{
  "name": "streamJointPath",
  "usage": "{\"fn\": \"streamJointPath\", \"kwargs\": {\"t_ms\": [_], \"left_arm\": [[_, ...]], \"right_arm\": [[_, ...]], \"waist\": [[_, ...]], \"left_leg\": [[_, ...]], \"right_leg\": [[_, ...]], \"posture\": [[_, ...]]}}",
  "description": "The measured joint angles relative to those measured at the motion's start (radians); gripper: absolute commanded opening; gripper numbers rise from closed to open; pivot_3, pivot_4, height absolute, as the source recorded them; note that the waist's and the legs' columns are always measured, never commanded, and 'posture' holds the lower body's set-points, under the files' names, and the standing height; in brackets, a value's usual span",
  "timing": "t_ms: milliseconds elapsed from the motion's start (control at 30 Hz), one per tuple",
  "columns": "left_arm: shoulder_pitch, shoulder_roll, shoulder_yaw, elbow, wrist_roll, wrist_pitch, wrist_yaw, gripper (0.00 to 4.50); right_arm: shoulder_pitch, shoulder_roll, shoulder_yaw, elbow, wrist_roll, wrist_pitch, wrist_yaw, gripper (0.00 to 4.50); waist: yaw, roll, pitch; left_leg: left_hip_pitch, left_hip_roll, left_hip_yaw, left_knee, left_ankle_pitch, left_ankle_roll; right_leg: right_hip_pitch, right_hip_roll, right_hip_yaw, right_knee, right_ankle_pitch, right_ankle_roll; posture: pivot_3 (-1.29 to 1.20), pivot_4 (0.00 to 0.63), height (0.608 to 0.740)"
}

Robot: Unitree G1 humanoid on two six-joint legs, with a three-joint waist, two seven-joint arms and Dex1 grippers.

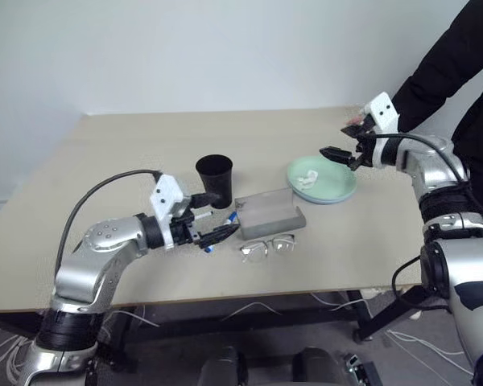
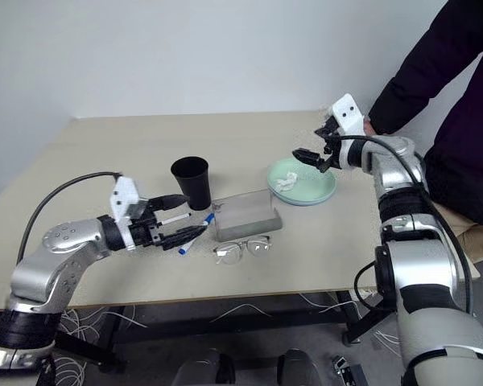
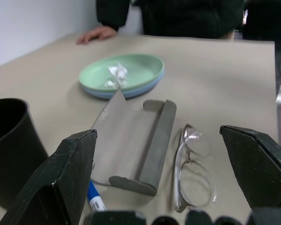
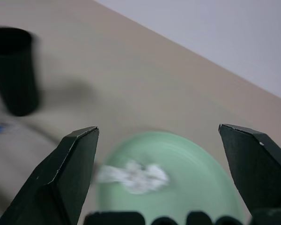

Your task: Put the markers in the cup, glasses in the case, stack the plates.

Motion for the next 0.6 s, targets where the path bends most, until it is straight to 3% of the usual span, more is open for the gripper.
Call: {"fn": "streamJointPath", "kwargs": {"t_ms": [233,400,600], "left_arm": [[-0.135,-0.038,-0.146,0.062,0.112,0.011,-0.004,4.50],[-0.270,-0.048,-0.290,0.104,0.193,0.096,-0.035,4.50],[-0.334,-0.052,-0.427,0.114,0.285,0.180,-0.066,4.50]], "right_arm": [[0.108,-0.126,0.059,-0.329,0.083,0.271,0.230,4.43],[0.200,-0.203,0.073,-0.454,0.130,0.267,0.349,4.43],[0.220,-0.216,0.068,-0.469,0.144,0.237,0.350,4.43]], "waist": [[0.007,0.000,0.000],[0.007,-0.001,0.000],[0.004,0.000,0.000]], "left_leg": [[0.000,-0.001,-0.001,0.001,0.000,0.001],[-0.001,-0.002,-0.001,0.001,0.000,0.001],[0.000,-0.001,-0.003,0.001,0.000,0.002]], "right_leg": [[0.000,-0.001,-0.001,0.000,-0.001,-0.002],[0.000,-0.001,-0.001,0.000,-0.004,0.001],[-0.001,0.000,0.000,0.001,-0.004,0.001]], "posture": [[0.00,0.000,0.740],[0.00,0.000,0.740],[0.00,0.000,0.740]]}}
